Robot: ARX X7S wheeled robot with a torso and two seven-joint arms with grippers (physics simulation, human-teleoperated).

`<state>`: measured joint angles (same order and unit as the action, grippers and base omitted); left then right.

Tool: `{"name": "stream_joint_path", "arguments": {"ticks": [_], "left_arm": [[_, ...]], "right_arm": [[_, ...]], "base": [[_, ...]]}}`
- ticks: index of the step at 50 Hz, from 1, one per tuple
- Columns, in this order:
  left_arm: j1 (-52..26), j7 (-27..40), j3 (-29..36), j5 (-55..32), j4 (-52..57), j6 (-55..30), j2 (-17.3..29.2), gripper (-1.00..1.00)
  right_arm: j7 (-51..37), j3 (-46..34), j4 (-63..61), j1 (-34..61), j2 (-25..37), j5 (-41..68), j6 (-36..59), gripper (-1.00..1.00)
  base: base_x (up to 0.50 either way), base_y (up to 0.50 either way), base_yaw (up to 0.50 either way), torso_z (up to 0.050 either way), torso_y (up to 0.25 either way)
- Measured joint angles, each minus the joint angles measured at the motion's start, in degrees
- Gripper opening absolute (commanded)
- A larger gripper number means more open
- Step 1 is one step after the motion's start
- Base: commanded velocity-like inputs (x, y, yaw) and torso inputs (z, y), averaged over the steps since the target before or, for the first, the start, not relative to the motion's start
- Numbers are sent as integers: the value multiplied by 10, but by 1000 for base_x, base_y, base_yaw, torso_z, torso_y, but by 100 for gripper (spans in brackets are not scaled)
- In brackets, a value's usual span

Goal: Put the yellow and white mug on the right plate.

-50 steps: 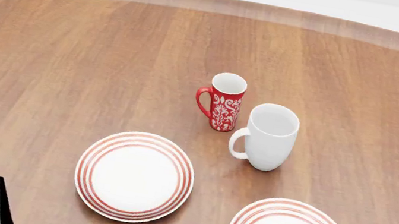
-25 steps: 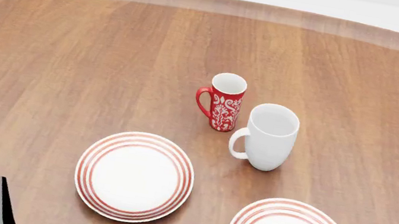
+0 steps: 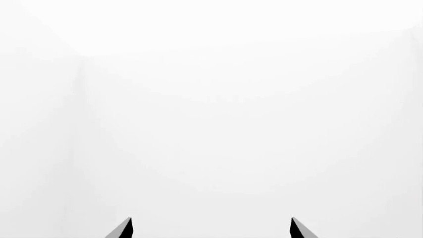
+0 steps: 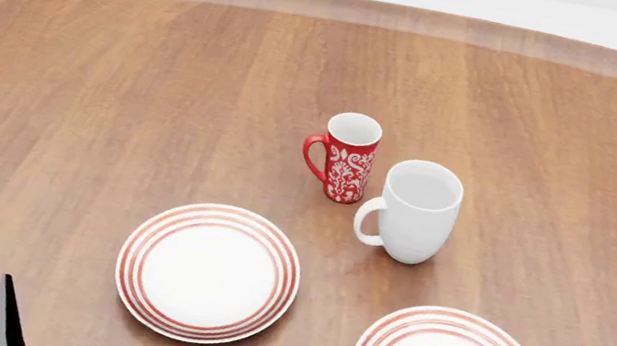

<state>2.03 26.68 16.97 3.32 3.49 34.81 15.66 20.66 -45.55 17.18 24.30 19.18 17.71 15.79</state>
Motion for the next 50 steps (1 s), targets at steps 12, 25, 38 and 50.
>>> {"name": "stream_joint_path", "arguments": {"ticks": [12,25,38,50], "left_arm": [[0,2,3,0,1,-3,2,100],[0,6,5,1,2,-4,4,100],[-3,9,7,-1,4,-10,6,100],[-3,12,10,-1,4,-11,8,100]], "right_arm": [[-2,-1,4,0,-1,6,-3,-100],[-16,20,-7,22,3,11,2,-100],[-31,65,-54,76,38,29,33,-100],[-52,122,-128,113,93,64,91,-100]], "base": [[0,0,0,0,0],[0,0,0,0,0],[0,0,0,0,1],[0,0,0,0,0]]}}
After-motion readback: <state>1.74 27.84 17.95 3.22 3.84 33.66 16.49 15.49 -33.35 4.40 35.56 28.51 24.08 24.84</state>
